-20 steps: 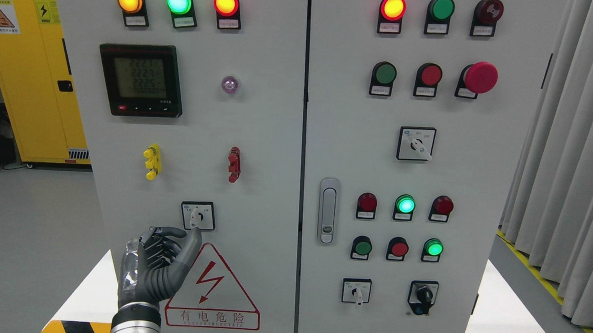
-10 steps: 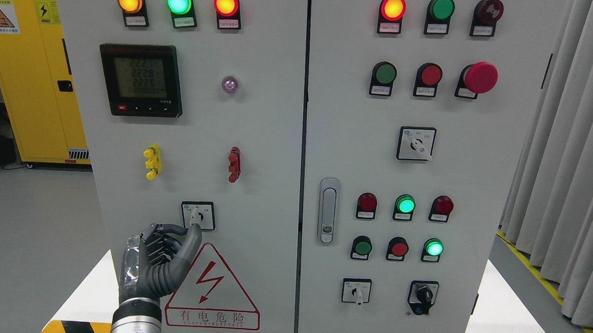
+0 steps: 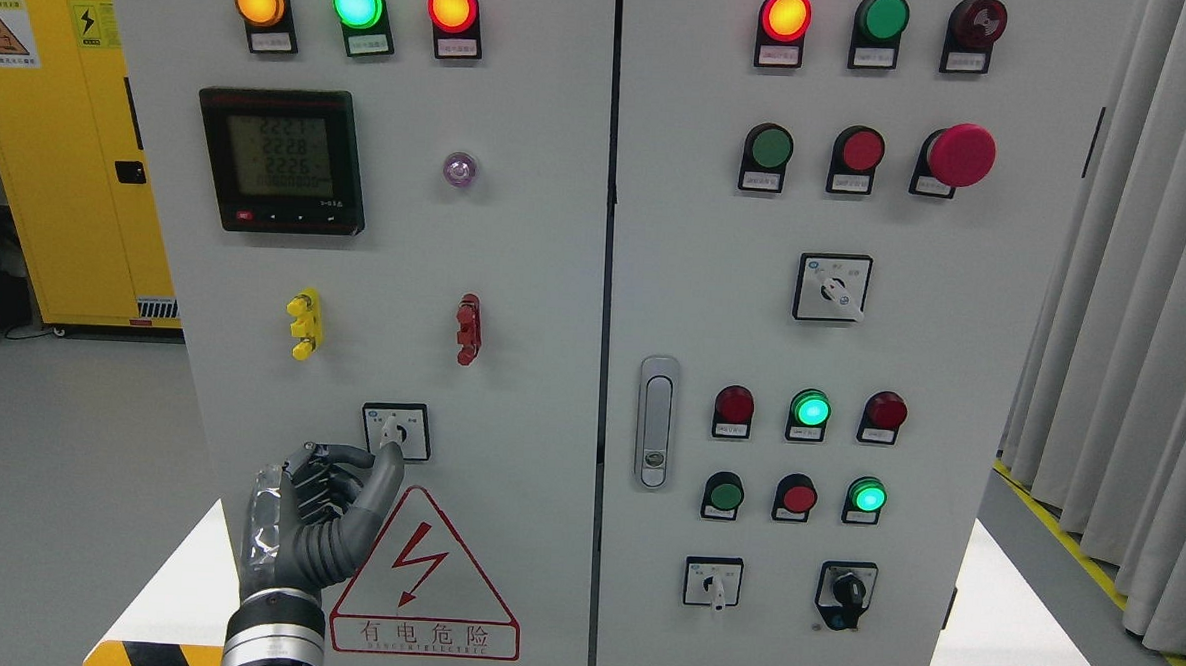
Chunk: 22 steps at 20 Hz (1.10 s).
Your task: Turn on light switch 1
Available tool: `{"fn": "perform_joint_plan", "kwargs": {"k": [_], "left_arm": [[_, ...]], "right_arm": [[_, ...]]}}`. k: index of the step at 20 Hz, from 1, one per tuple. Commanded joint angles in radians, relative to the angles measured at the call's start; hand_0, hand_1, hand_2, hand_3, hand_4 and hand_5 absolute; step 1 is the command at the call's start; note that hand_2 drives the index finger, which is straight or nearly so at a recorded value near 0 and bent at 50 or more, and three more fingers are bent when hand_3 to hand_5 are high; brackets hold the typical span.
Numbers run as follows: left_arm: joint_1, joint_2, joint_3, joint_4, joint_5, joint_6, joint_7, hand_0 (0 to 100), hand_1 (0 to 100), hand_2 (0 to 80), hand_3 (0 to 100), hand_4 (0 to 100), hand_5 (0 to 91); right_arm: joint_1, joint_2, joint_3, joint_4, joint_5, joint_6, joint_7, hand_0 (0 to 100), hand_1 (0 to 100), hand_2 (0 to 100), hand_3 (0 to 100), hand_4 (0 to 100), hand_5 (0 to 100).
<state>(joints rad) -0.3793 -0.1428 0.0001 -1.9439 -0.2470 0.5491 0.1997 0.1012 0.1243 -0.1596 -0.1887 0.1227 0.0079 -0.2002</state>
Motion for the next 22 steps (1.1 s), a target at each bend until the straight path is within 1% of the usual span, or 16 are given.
{"fn": "perform_joint_plan", "kwargs": {"k": [1,9,12,22], "left_arm": [[-0.006,-0.003,-0.025,0.000,-0.012,0.006,0.011,27,66,58.6,87,90,86.3],[-0.007,-0.003,-0.037,0.000,-0.014,0.008,0.014,28,66,59.3,88,90,86.3],[-0.007,-0.003,-0.035,0.002,-0.014,0.008,0.027,29,66,59.3,88,90,86.3],[-0.007,-0.004,-0.037,0.002,-0.021,0.026,0.027,29,65,59.9,89,90,86.4]], "right_arm": [[0.000,0.000,0.000,0.000,0.000,0.000,-0.001,0,50,4,0,0,0],[0.000,0.000,0.000,0.000,0.000,0.000,0.001,0,50,4,0,0,0],[0.000,0.000,0.000,0.000,0.000,0.000,0.001,0,50,4,0,0,0],[0.000,0.000,0.000,0.000,0.000,0.000,0.001,0,50,4,0,0,0]]}}
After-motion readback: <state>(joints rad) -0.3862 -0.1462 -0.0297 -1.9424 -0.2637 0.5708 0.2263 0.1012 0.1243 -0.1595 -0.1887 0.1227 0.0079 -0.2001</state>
